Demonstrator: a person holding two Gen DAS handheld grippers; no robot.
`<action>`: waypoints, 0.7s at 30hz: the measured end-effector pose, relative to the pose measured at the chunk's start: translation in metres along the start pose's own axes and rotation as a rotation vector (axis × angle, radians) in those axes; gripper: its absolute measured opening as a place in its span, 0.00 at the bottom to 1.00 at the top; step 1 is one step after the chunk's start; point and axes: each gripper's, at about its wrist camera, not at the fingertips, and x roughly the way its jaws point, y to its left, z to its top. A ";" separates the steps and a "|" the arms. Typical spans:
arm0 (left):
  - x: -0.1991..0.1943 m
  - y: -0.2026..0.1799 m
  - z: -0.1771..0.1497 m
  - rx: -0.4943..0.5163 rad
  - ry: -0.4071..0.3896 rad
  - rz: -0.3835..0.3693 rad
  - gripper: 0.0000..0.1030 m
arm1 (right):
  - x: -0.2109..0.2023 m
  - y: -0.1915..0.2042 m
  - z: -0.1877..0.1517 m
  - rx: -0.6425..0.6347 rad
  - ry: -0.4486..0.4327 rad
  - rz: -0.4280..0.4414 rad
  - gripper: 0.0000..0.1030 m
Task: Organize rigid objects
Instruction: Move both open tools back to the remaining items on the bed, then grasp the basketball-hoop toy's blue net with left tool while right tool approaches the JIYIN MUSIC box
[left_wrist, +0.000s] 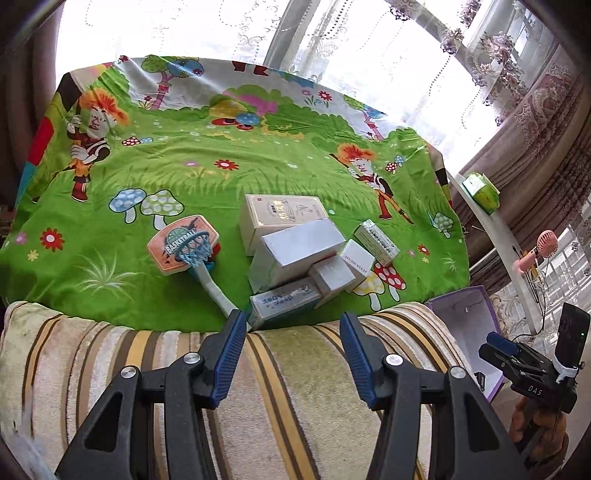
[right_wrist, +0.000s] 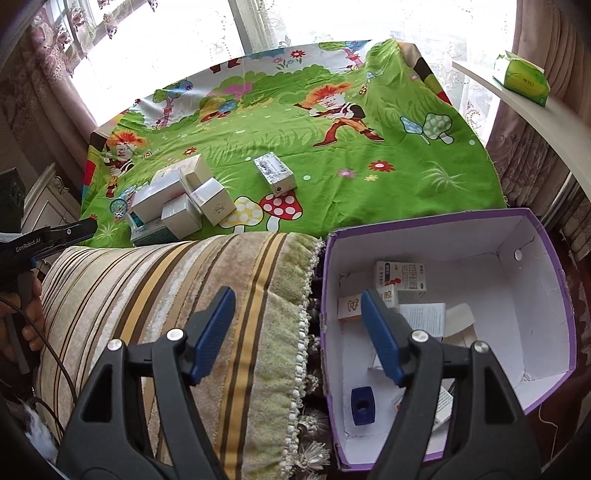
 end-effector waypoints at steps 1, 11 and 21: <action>0.000 0.005 0.001 -0.002 0.000 0.012 0.52 | 0.002 0.005 0.002 -0.010 0.001 0.006 0.73; 0.011 0.038 0.022 0.096 0.025 0.167 0.52 | 0.025 0.053 0.026 -0.086 0.018 0.067 0.78; 0.049 0.028 0.046 0.256 0.121 0.265 0.52 | 0.058 0.092 0.044 -0.179 0.080 0.095 0.79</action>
